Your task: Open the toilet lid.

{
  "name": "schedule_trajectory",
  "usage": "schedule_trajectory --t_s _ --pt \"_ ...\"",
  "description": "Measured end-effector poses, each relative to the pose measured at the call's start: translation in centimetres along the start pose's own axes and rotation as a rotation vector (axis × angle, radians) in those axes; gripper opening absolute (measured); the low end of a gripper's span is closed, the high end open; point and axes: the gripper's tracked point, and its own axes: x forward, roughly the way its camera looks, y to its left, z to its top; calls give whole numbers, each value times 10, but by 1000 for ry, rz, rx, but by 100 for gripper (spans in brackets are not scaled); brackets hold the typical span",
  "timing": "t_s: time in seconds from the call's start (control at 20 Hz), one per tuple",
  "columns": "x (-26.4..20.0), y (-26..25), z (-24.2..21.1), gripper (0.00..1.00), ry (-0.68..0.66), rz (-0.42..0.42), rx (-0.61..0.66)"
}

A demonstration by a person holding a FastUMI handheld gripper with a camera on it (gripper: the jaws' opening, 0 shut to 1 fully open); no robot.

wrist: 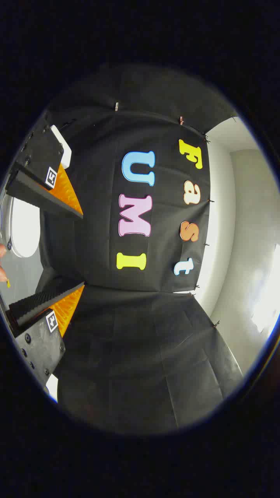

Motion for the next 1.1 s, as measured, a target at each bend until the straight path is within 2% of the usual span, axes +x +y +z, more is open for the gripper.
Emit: schedule_trajectory --t_s 1.1 --pt "7 20 -12 98 26 69 -45"
